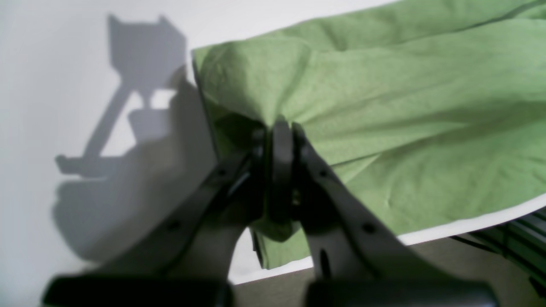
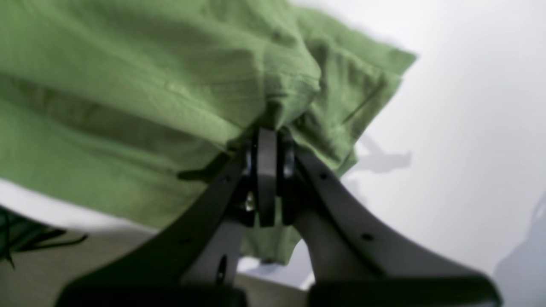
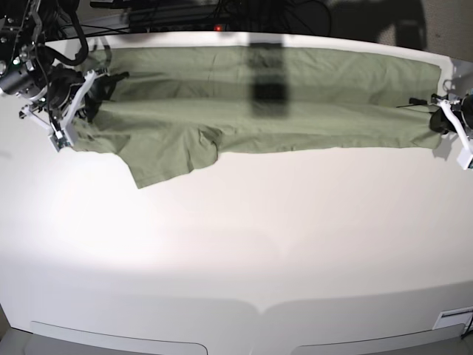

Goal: Fold the T-shirt properly
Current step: 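Lift the hem with both grippers and fold it over toward the collar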

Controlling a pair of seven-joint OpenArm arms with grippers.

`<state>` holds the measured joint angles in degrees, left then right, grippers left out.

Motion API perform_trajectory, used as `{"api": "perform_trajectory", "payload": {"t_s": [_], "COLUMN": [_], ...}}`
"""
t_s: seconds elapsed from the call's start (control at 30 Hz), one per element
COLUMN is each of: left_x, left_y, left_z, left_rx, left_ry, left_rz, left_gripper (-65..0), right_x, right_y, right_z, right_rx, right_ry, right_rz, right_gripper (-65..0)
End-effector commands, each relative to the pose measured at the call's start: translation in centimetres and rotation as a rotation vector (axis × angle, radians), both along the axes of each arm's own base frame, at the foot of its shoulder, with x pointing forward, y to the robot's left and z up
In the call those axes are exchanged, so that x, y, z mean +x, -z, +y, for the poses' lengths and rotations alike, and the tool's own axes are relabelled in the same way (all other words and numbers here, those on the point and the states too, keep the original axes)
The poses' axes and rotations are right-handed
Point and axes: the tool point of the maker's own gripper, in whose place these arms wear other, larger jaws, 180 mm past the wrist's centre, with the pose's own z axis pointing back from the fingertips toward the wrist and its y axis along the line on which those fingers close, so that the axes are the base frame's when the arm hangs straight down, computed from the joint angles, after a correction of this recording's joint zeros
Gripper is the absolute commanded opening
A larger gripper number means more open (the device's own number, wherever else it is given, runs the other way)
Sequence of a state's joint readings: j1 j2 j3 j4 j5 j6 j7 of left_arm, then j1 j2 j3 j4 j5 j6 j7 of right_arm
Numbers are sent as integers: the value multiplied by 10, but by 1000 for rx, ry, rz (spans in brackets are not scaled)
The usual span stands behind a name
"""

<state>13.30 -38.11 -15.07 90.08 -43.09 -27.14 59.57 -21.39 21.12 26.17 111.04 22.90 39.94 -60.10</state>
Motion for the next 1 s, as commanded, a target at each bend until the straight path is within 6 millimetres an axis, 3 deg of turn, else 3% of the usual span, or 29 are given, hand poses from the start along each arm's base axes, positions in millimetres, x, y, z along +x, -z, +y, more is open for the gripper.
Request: {"api": "perform_trajectory", "payload": {"t_s": [0.0, 0.4, 0.73, 0.97], "left_x": [10, 0, -1, -15], "left_y": [-13, -9, -34, -30], "left_z": [8, 10, 2, 2], "left_rx": [26, 39, 203, 244], "left_ry": [3, -2, 40, 55], "left_rz": [-35, 27, -40, -21], "left_gripper": [-650, -650, -650, -650], "right_x": [3, -9, -1, -4], "right_y": [-8, -2, -22, -17], "right_z": [-3, -6, 3, 7], "right_rx": [-15, -28, -57, -43], "right_ry": [-11, -7, -43, -31], "right_rz": [-26, 24, -32, -20], "right_gripper": [-650, -650, -650, -650]}}
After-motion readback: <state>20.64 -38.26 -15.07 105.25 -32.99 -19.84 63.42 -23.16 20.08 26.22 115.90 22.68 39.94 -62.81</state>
